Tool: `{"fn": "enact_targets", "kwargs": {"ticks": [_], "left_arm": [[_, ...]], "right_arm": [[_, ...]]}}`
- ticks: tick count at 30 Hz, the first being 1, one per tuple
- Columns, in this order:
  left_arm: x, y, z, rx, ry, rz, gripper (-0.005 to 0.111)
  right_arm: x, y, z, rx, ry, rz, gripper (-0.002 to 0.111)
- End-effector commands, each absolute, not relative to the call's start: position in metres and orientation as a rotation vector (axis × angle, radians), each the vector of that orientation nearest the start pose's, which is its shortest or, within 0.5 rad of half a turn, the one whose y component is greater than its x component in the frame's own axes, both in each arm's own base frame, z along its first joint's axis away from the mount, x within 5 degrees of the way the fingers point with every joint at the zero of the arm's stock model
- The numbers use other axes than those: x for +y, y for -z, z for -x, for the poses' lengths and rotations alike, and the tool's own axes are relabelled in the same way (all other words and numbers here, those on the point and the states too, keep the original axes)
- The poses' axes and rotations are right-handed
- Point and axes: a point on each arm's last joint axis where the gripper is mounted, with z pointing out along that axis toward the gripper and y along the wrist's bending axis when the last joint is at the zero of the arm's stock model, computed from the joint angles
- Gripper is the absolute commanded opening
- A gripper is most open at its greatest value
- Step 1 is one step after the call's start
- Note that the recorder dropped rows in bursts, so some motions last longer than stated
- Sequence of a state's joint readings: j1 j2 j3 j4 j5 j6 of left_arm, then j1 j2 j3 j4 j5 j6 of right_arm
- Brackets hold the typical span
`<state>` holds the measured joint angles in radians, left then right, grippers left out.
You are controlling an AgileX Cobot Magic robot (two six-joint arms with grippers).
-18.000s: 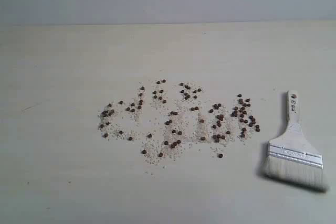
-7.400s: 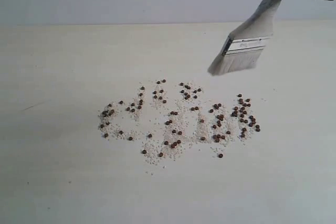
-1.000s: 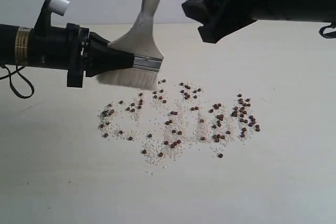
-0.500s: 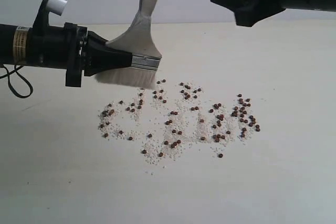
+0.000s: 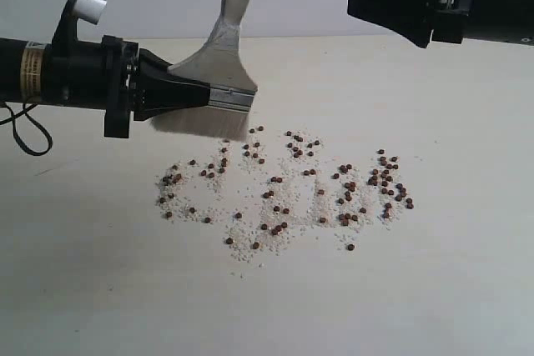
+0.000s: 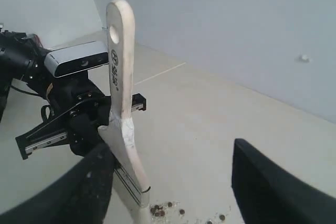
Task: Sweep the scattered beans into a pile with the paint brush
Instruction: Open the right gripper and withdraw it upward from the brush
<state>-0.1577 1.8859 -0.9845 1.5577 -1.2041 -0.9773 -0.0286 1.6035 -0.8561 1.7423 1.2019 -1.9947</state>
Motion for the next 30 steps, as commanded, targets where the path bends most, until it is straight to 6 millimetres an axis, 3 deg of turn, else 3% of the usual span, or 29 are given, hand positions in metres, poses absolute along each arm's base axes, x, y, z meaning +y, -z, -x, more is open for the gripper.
{"fn": "enact_targets", "kwargs": {"ticks": [1, 11, 16, 20, 25, 30], "left_arm": [[-0.137, -0.195, -0.319, 1.574, 1.139, -1.161, 0.000], [-0.137, -0.196, -0.320, 1.573, 1.140, -1.153, 0.000], [-0.143, -0.203, -0.331, 1.547, 1.148, -1.084, 0.000], [-0.151, -0.200, -0.340, 1.544, 1.167, -1.091, 0.000], [-0.154, -0.182, -0.352, 1.594, 1.208, -1.060, 0.000], [-0.156, -0.179, -0.359, 1.595, 1.211, -1.055, 0.000]], "right_arm": [[0.074, -0.258, -0.296, 1.600, -1.064, 0.760, 0.061], [0.074, -0.259, -0.296, 1.586, -1.046, 0.778, 0.061], [0.074, -0.262, -0.300, 1.590, -1.059, 0.763, 0.061], [0.073, -0.255, -0.315, 1.598, -1.061, 0.763, 0.061], [0.072, -0.244, -0.344, 1.600, -1.060, 0.765, 0.061], [0.077, -0.249, -0.350, 1.620, -1.117, 0.727, 0.061]]}}
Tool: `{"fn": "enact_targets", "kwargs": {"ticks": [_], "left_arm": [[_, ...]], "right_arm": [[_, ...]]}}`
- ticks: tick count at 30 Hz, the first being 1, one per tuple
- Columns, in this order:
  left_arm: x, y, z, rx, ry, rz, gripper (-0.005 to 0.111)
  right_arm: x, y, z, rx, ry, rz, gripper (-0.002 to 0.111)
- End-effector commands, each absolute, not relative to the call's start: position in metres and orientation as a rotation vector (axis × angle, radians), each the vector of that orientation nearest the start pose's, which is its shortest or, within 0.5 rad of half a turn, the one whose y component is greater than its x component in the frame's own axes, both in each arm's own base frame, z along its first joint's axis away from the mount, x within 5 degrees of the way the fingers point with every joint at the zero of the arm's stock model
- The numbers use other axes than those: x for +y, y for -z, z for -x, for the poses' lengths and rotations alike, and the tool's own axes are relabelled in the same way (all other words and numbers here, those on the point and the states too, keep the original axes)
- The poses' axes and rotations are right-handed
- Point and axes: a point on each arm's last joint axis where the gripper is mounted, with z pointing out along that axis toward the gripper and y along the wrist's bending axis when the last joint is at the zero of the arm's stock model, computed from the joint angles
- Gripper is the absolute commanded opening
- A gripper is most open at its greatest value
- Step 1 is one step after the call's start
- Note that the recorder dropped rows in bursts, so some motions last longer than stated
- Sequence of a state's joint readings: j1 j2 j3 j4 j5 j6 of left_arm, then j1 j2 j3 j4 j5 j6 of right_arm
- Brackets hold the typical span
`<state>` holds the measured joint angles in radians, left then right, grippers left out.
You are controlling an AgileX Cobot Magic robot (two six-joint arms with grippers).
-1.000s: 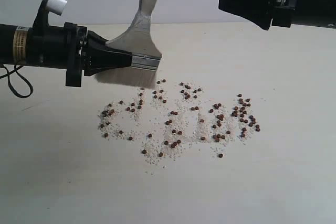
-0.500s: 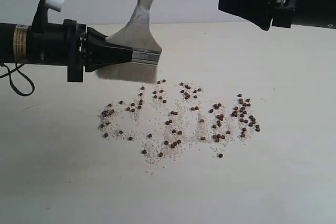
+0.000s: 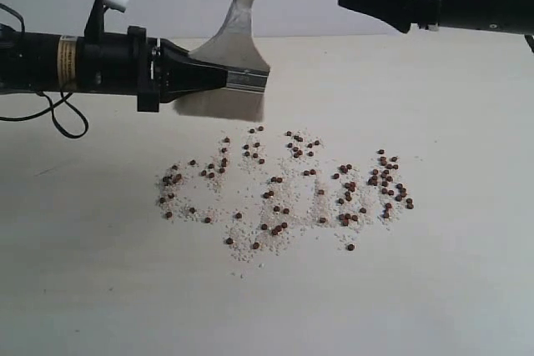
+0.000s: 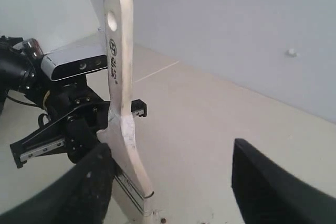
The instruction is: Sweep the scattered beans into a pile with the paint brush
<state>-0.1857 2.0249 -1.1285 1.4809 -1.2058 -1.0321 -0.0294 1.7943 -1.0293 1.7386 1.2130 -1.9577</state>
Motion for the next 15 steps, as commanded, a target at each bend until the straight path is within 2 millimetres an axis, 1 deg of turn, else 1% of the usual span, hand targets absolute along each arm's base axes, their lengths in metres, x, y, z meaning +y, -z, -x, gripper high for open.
{"fn": "enact_targets", "kwargs": {"ticks": [1, 5, 7, 12, 15], "left_arm": [[-0.156, -0.178, -0.361, 1.595, 1.211, -1.053, 0.000], [-0.156, -0.177, -0.363, 1.596, 1.213, -1.050, 0.000], [-0.156, -0.177, -0.363, 1.597, 1.213, -1.054, 0.000], [-0.156, -0.176, -0.362, 1.600, 1.213, -1.065, 0.000], [-0.156, -0.176, -0.362, 1.601, 1.212, -1.073, 0.000]], "right_arm": [[0.083, -0.250, -0.349, 1.597, -1.103, 0.767, 0.061], [0.108, -0.251, -0.344, 1.467, -1.024, 0.952, 0.061], [0.120, -0.255, -0.346, 1.439, -1.037, 0.985, 0.061], [0.137, -0.258, -0.355, 1.398, -1.054, 1.030, 0.061], [0.142, -0.257, -0.357, 1.392, -1.061, 1.038, 0.061]]}}
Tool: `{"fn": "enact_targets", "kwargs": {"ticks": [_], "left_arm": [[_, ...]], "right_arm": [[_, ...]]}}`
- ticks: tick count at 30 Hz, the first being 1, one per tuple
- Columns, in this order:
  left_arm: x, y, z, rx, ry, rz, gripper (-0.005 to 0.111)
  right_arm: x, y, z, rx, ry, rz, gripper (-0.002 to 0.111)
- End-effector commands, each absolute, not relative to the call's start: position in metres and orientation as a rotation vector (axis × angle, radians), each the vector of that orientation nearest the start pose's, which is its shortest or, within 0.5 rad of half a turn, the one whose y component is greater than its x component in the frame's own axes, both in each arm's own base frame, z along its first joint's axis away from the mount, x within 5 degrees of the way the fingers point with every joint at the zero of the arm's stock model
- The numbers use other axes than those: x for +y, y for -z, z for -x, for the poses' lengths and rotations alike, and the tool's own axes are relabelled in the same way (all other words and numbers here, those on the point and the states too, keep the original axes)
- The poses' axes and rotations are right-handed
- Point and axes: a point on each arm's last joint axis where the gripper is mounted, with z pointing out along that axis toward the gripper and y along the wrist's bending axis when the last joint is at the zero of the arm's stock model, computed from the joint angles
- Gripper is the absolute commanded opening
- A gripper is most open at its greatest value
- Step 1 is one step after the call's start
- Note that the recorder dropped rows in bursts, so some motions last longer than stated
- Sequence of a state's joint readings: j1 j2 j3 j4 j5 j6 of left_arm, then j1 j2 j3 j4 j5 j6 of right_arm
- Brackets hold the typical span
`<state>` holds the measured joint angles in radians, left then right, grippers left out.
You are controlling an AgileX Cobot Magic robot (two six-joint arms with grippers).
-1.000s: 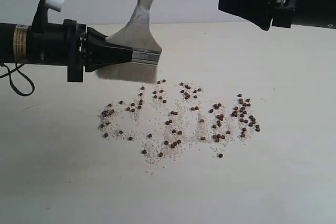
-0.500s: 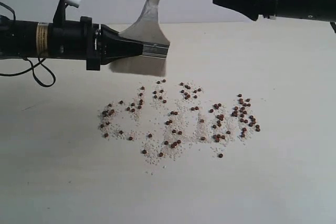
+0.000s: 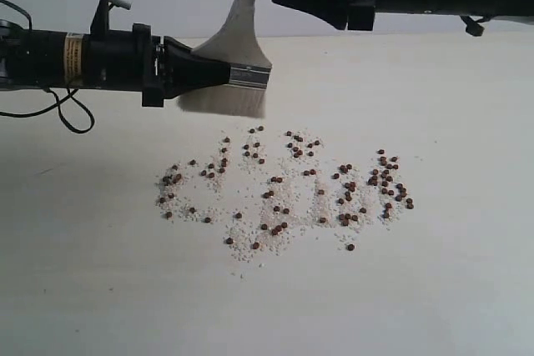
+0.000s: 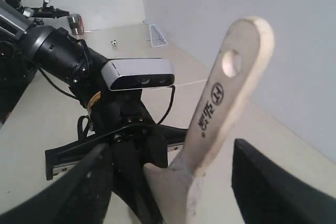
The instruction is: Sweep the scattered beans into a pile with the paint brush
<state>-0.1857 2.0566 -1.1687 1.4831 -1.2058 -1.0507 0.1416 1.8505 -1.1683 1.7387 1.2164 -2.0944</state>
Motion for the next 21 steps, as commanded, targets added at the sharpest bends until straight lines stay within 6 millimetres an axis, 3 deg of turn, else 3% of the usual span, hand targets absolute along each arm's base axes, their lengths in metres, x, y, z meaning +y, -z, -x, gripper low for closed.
{"fn": "enact_targets", "kwargs": {"ticks": [1, 11, 21], "left_arm": [[-0.156, -0.176, -0.362, 1.602, 1.212, -1.077, 0.000], [-0.156, -0.175, -0.360, 1.582, 1.189, -1.121, 0.000], [-0.156, -0.175, -0.360, 1.571, 1.180, -1.130, 0.000]], "right_arm": [[0.142, -0.256, -0.358, 1.393, -1.062, 1.038, 0.061], [0.148, -0.243, -0.369, 1.407, -1.081, 1.041, 0.061], [0.157, -0.253, -0.378, 1.352, -1.066, 1.070, 0.061]]}}
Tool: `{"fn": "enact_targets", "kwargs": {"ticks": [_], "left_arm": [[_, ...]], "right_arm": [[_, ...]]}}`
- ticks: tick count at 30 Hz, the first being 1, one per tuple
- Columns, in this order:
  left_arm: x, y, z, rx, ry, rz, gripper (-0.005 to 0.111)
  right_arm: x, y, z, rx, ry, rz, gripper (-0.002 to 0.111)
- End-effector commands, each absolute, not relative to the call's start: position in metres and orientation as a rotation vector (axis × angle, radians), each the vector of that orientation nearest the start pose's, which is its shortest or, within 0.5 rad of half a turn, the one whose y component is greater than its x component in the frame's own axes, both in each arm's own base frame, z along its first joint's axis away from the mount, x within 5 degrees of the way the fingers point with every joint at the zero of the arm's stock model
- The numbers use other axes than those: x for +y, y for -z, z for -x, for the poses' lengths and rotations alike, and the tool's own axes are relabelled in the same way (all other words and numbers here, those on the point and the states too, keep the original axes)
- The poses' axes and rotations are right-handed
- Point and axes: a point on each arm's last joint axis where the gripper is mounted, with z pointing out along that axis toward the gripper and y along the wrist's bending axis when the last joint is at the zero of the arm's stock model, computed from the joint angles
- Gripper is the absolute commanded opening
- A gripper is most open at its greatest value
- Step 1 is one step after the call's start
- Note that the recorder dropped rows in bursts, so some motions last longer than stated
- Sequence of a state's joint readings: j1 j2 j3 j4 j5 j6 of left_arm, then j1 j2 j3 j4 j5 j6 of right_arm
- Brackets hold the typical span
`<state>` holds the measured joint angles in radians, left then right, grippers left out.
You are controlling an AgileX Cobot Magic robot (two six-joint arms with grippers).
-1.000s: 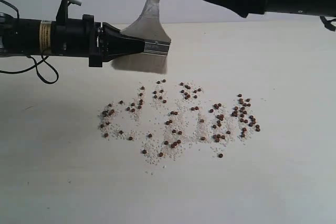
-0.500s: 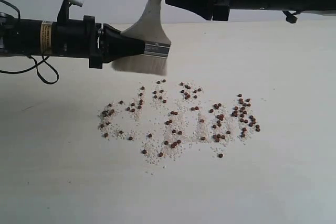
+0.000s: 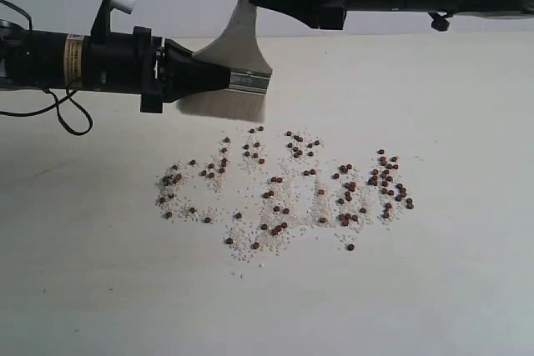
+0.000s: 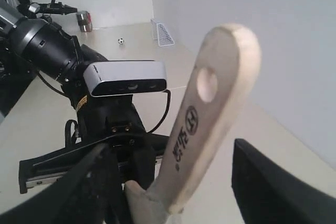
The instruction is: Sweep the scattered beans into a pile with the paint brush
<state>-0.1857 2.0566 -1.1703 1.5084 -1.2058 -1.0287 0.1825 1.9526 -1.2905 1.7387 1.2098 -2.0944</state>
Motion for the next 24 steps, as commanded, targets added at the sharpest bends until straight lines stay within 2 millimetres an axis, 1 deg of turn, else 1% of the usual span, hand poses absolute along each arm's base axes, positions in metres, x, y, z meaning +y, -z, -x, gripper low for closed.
{"fn": "enact_targets", "kwargs": {"ticks": [1, 7, 12, 24], "left_arm": [[-0.156, -0.175, -0.361, 1.570, 1.178, -1.130, 0.000], [-0.156, -0.175, -0.361, 1.559, 1.170, -1.132, 0.000], [-0.156, -0.175, -0.361, 1.558, 1.168, -1.137, 0.000], [-0.156, -0.175, -0.360, 1.529, 1.142, -1.167, 0.000]], "right_arm": [[0.157, -0.255, -0.379, 1.346, -1.062, 1.071, 0.061], [0.167, -0.256, -0.379, 1.327, -1.074, 1.092, 0.061], [0.172, -0.252, -0.383, 1.326, -1.085, 1.099, 0.061], [0.172, -0.252, -0.383, 1.330, -1.089, 1.095, 0.061]]}}
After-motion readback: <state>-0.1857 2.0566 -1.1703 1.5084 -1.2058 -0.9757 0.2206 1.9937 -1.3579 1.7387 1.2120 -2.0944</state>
